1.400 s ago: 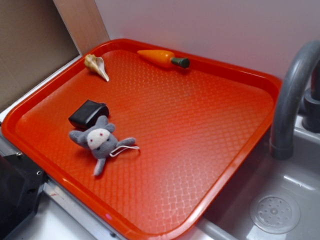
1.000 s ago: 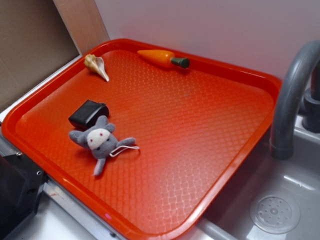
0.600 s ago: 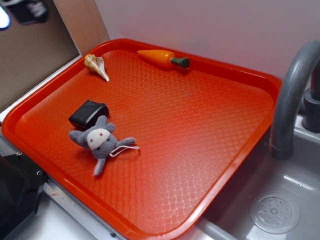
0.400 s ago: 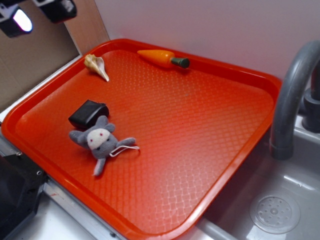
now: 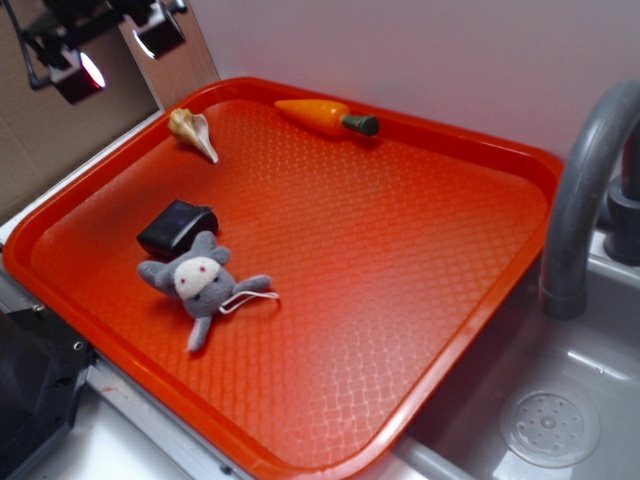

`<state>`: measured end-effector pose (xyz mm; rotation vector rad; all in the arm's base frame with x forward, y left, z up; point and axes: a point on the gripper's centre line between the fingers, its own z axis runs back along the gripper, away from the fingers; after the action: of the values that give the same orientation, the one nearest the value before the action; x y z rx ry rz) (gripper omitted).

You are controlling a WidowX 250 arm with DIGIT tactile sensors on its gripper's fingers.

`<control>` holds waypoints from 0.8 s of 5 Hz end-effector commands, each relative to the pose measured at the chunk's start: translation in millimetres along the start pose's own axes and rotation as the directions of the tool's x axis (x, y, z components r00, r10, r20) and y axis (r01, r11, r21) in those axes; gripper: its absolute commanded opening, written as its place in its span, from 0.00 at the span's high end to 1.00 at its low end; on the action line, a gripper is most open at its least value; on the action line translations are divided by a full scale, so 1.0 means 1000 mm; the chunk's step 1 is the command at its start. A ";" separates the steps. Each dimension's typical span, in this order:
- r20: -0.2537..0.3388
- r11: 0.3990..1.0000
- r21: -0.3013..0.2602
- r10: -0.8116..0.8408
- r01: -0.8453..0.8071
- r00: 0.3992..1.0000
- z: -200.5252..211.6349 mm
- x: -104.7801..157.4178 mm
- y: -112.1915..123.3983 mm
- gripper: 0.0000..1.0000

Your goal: Grab the shell.

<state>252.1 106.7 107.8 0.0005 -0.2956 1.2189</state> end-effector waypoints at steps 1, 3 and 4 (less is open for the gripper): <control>0.183 0.923 -0.001 0.379 -0.385 0.907 -0.030 0.033 0.014 0.00; 0.175 0.923 0.014 0.377 -0.385 0.910 -0.069 0.044 0.001 0.00; 0.125 0.941 0.021 0.332 -0.337 0.935 -0.076 0.033 -0.009 0.00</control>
<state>298.5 140.2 27.0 0.0899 -0.3295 1.5739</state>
